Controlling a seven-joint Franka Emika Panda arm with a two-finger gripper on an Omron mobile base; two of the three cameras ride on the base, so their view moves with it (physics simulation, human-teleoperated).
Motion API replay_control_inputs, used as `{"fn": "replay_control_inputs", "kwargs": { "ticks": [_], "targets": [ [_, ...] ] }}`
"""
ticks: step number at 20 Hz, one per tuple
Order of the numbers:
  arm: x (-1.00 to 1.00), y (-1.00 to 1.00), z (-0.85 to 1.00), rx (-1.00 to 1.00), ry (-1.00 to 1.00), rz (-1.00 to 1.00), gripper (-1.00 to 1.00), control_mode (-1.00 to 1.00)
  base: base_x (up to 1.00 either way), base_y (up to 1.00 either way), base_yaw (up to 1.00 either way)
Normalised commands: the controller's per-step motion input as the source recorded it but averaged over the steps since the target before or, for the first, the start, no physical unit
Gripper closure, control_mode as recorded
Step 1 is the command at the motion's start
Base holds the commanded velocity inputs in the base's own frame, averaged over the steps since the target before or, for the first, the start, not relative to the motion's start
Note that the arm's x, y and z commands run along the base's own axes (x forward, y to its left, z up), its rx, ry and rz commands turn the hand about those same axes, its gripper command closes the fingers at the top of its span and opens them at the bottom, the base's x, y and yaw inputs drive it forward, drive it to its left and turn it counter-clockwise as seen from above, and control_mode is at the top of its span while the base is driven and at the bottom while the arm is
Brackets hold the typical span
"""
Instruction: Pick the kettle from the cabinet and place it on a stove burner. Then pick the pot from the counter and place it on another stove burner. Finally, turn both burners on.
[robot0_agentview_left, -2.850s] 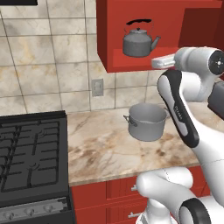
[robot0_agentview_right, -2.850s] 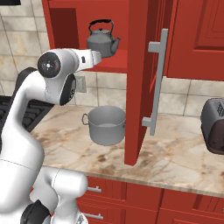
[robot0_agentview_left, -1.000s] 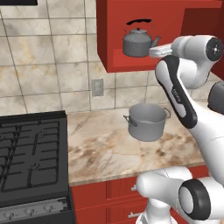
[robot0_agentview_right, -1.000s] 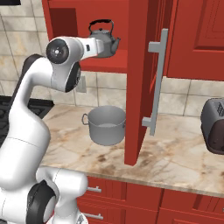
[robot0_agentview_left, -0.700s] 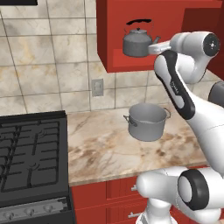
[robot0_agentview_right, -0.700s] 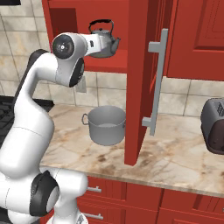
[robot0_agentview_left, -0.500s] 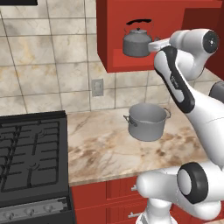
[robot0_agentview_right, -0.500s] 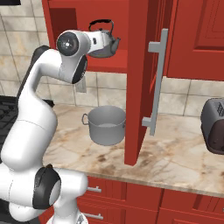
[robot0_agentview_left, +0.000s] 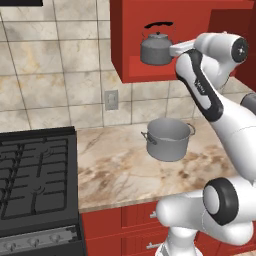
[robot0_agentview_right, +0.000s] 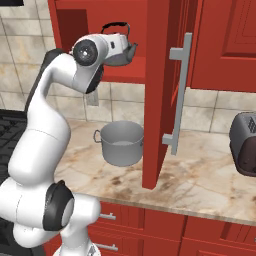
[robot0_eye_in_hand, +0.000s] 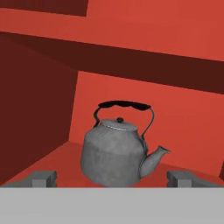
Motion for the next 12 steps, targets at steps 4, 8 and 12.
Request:
{"fn": "replay_control_inputs", "kwargs": {
  "ticks": [4,8,12],
  "targets": [
    [0.05,-0.16,0.00,0.00,-0.08,0.08,-1.00,-1.00,0.00,0.00,0.00],
    [0.05,-0.15,0.00,0.00,-0.03,0.07,-1.00,-1.00,0.00,0.00,0.00],
    [0.04,-0.18,0.00,0.00,0.00,0.08,-1.00,-1.00,0.00,0.00,0.00]
  ]
}}
